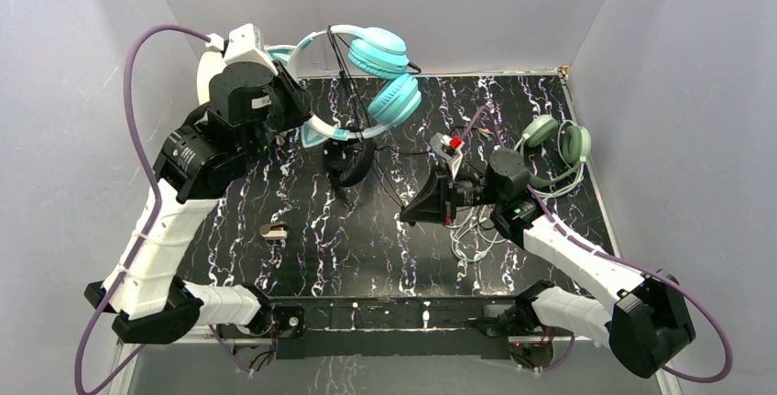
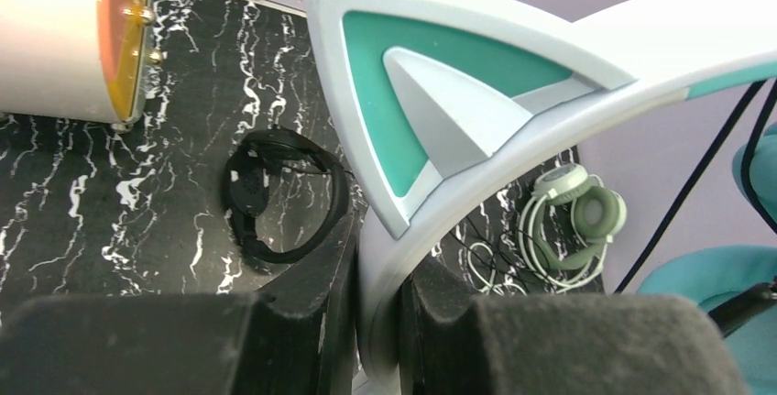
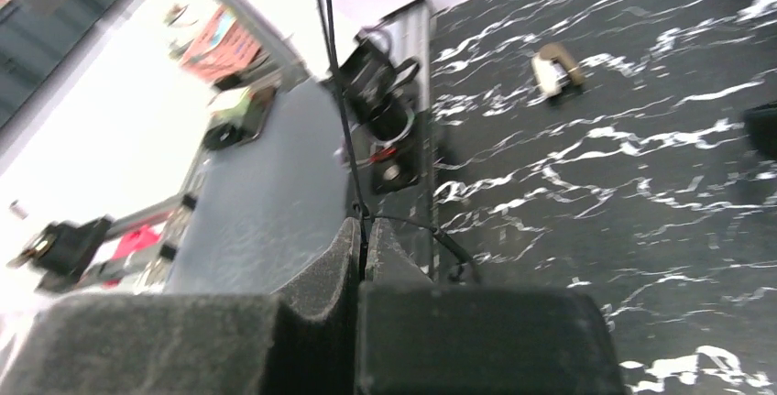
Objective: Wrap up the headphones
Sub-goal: Wrap the headphones cable around the headphones.
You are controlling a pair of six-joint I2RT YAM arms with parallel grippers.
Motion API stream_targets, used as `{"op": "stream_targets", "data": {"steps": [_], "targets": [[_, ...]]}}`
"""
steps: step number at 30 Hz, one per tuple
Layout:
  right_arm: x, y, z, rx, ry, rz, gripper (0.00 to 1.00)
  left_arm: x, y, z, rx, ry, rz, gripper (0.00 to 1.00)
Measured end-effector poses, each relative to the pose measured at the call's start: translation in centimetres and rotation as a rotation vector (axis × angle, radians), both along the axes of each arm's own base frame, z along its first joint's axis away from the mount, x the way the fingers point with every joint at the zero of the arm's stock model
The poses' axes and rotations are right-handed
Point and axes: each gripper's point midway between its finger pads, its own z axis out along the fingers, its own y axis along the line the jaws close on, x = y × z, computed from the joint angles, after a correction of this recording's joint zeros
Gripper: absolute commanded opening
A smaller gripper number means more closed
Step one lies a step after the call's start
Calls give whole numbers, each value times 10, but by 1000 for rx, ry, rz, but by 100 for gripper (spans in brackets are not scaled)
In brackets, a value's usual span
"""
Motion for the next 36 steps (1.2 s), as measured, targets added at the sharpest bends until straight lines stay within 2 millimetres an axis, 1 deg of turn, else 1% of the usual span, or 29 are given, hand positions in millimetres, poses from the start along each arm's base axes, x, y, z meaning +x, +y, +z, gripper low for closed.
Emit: {"op": "stream_targets", "data": {"steps": [3,5,7,9,12,14,17,19,22,23,26,28,30,33,36], "targets": [[-18,-4,-1,0,27,97,0,4,3,-2,19,0,24,0],[-25,-6,-3,0,38,133,0,7,2,-4,27,2,27,0],[-27,-7,-5,-8,46,137,0,8,0,-5,33,5,24,0],[-24,-8,-9,-29,41,101,0,10,-2,-8,40,11,21,0],[-8,-8,-20,-82,44,-17,0,11,-5,-11,53,18,2,0],[6,-10,-29,-119,51,-101,0,9,-9,-11,63,17,-33,0],[30,-19,-41,-163,71,-217,0,2,-23,-15,90,1,-154,0],[40,-25,-46,-181,88,-259,0,-5,-33,-21,122,-7,-249,0],[48,-30,-47,-203,111,-290,0,-17,-47,-29,196,-47,-419,0],[51,-31,-45,-212,118,-296,0,-21,-52,-32,229,-69,-484,0],[62,-37,-37,-238,140,-327,0,-37,-61,-52,362,-135,-681,0],[72,-41,-25,-256,153,-349,0,-47,-64,-69,450,-164,-796,0],[80,-44,-11,-271,159,-367,0,-51,-66,-84,522,-168,-875,0],[86,-46,12,-285,147,-383,0,-45,-69,-101,612,-155,-932,0],[83,-47,33,-277,128,-372,0,-39,-71,-120,660,-124,-961,0]]}}
